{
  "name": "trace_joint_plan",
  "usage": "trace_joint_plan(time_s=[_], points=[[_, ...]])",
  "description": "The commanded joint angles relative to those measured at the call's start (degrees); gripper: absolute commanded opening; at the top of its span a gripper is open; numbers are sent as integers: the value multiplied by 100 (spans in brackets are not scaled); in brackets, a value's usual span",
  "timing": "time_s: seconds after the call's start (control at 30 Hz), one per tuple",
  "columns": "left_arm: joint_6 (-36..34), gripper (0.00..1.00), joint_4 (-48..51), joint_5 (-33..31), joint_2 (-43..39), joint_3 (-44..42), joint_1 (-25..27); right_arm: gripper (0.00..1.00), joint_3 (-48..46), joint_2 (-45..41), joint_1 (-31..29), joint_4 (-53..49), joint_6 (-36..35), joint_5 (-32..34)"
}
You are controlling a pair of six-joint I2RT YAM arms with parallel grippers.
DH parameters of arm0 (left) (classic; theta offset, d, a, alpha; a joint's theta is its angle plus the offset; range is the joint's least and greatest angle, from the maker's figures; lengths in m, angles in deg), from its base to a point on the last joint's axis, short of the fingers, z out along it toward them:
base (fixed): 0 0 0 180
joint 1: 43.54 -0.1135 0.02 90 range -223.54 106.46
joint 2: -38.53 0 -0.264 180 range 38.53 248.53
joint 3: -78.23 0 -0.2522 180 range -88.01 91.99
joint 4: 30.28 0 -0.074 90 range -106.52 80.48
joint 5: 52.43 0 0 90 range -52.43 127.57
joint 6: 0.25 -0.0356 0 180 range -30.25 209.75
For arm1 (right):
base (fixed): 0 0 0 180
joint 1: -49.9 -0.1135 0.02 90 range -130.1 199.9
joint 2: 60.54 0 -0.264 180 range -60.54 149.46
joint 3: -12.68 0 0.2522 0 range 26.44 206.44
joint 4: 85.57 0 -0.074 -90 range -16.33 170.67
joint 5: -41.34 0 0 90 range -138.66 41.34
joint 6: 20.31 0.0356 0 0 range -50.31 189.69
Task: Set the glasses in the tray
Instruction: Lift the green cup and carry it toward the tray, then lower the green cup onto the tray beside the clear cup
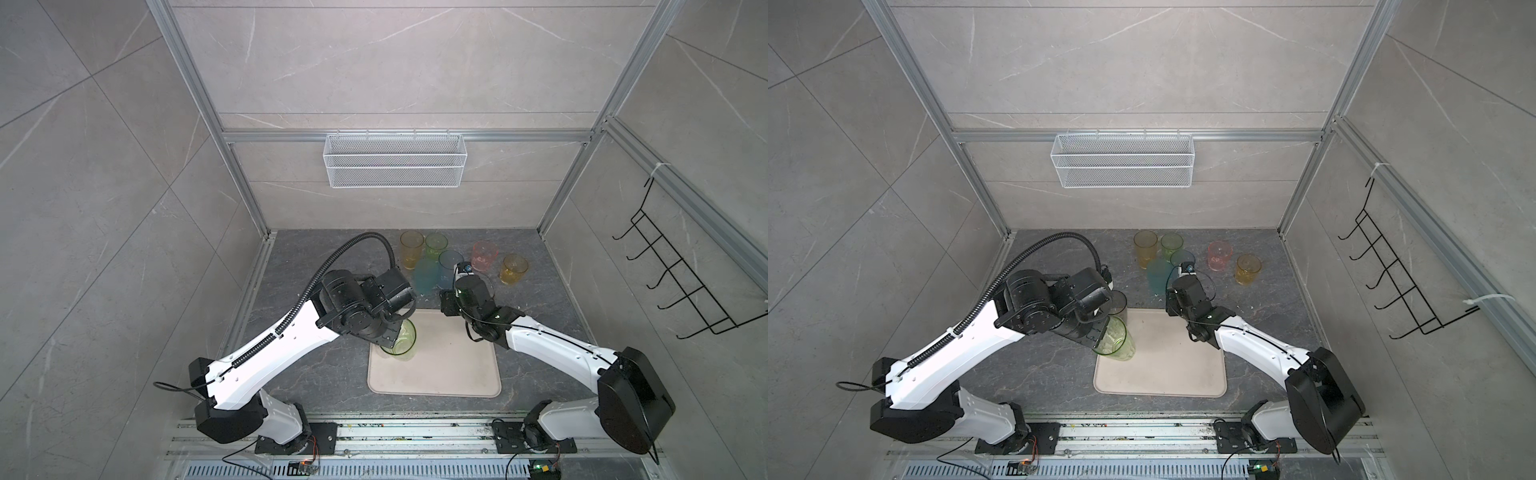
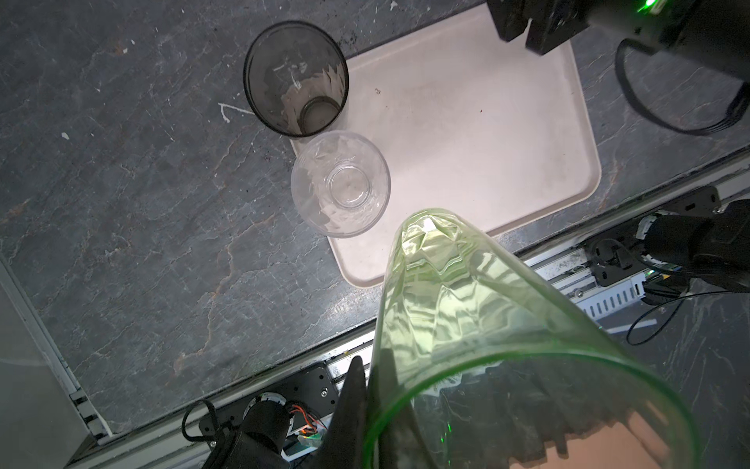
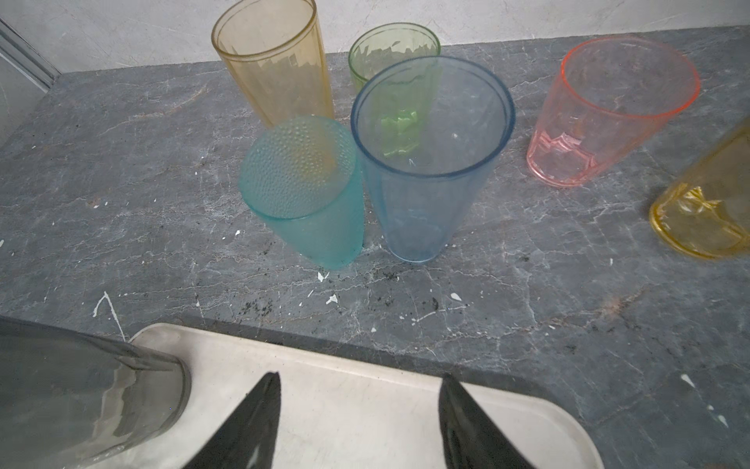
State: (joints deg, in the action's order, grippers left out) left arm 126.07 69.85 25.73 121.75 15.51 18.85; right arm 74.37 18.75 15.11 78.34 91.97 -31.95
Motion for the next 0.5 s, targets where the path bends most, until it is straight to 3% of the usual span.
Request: trace_joint_plan(time_s=[0.0,0.47], points=[[232,0,385,56,-219,-204,29,64,79,56,18,12,46,132],[893,0,-356,173,-735,-1837,80,64,140,139,18,-43,47,104]])
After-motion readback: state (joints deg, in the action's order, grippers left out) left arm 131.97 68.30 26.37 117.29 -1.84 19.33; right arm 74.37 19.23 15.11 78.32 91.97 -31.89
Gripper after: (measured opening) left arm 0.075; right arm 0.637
